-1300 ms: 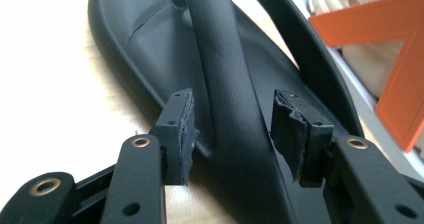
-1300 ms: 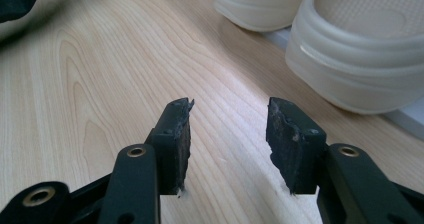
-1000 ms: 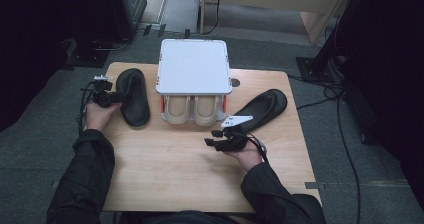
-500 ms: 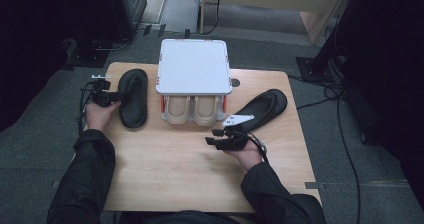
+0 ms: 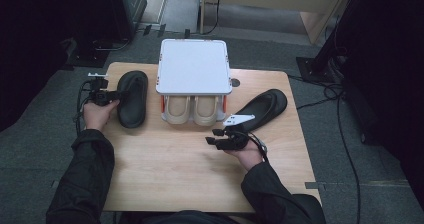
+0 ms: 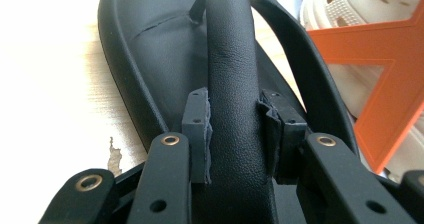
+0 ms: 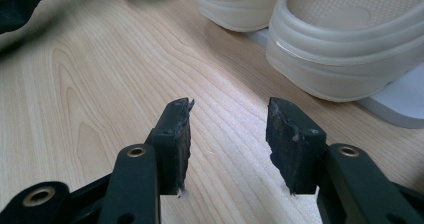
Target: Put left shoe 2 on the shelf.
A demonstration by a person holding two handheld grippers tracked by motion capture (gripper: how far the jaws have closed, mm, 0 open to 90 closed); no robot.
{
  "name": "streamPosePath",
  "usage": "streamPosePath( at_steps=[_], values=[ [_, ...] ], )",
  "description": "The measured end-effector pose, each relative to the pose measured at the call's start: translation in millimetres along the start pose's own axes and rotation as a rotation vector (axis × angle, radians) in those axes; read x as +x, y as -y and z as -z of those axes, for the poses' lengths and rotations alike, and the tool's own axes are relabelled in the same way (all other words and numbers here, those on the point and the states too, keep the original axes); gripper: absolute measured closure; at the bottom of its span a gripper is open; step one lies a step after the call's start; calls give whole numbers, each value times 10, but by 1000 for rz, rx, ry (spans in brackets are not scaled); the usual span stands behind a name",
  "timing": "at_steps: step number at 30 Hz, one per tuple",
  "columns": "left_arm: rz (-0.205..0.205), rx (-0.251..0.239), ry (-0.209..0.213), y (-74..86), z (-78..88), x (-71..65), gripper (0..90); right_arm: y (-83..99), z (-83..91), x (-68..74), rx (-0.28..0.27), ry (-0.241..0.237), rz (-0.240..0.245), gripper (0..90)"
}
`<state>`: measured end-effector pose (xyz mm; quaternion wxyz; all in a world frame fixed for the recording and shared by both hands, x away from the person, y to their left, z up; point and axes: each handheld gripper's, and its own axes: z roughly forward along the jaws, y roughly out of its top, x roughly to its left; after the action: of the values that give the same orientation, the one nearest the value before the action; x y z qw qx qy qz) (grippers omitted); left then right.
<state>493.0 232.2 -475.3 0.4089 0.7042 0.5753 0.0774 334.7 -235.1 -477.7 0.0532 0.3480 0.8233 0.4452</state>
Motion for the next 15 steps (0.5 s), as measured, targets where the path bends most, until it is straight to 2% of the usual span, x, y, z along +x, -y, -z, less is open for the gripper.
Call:
streamPosePath(
  at_steps=[15],
  values=[
    [-4, -29, 20, -48, 208, -144, 680, -3, -12, 13, 5, -10, 5, 529]
  ],
)
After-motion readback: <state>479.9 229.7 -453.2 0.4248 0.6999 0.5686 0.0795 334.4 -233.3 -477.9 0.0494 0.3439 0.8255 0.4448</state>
